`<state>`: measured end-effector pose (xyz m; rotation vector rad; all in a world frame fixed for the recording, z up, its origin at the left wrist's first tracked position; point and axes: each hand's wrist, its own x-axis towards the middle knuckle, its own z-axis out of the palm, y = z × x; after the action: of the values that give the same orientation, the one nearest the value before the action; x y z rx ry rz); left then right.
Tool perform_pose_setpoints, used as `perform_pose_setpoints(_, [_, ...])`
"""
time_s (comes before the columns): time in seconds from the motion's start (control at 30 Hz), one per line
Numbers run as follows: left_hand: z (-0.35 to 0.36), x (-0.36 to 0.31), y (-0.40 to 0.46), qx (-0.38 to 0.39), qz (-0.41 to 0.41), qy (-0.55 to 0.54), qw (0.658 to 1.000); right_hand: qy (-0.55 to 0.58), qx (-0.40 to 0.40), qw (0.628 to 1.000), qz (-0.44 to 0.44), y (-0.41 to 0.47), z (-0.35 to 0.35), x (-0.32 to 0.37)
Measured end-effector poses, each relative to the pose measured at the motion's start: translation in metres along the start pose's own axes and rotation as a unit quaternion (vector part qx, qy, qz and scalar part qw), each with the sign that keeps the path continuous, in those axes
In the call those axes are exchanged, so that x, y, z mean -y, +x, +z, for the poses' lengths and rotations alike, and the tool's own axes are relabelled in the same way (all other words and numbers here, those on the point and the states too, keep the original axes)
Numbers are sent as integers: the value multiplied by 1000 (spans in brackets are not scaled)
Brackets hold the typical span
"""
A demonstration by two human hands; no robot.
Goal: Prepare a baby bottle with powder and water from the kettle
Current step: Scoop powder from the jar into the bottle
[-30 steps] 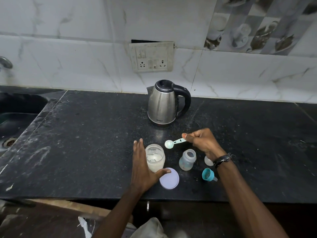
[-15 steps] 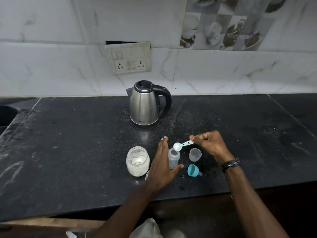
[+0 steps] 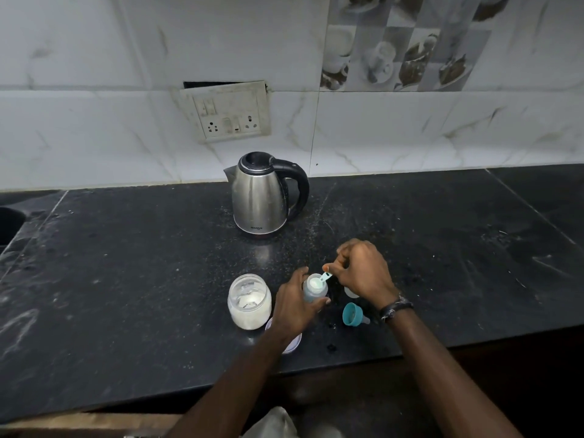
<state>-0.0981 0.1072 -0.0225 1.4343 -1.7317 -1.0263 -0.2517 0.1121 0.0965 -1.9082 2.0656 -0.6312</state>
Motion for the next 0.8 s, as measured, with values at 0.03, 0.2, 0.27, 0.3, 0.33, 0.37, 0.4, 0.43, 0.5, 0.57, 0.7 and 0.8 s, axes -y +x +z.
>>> perform_pose_setpoints(0.03, [0,2,0,-4,-5,-5,1000,-19,-4,1000,-19,0,3,3])
perform_pose_setpoints(0.2, [0,6,-3,-10,5,-33,999,-128,60,986,-91,3,20,7])
perform_pose_setpoints(0.27, [0,5,-5,-15,14,-30,999,-122,100,983,-91,2,24,6])
perform_pose_setpoints(0.3, [0,5,-5,-19,17,-28,999,-122,118,981,-94,3,25,5])
perform_pose_setpoints(0.33, [0,5,-5,-22,19,-26,999,-118,134,979,-99,5,23,6])
perform_pose_setpoints(0.37, [0,6,-5,-23,20,-26,999,-114,146,977,-104,6,20,8])
perform_pose_setpoints(0.4, [1,7,-4,-23,21,-27,999,-110,149,977,-106,6,18,10])
perform_pose_setpoints(0.43, [1,8,-4,-22,23,-28,999,-126,137,976,-110,6,16,11])
perform_pose_setpoints(0.5, [2,9,-3,-22,26,-26,999,-227,74,961,-138,4,18,15])
perform_pose_setpoints(0.57, [1,7,-3,-22,25,-28,999,-261,59,953,-143,3,23,18])
perform_pose_setpoints(0.7, [1,9,-2,-19,26,-30,999,-200,98,971,-91,6,22,25])
perform_pose_setpoints(0.8, [1,12,-1,-19,26,-29,999,-184,104,974,-83,9,23,23])
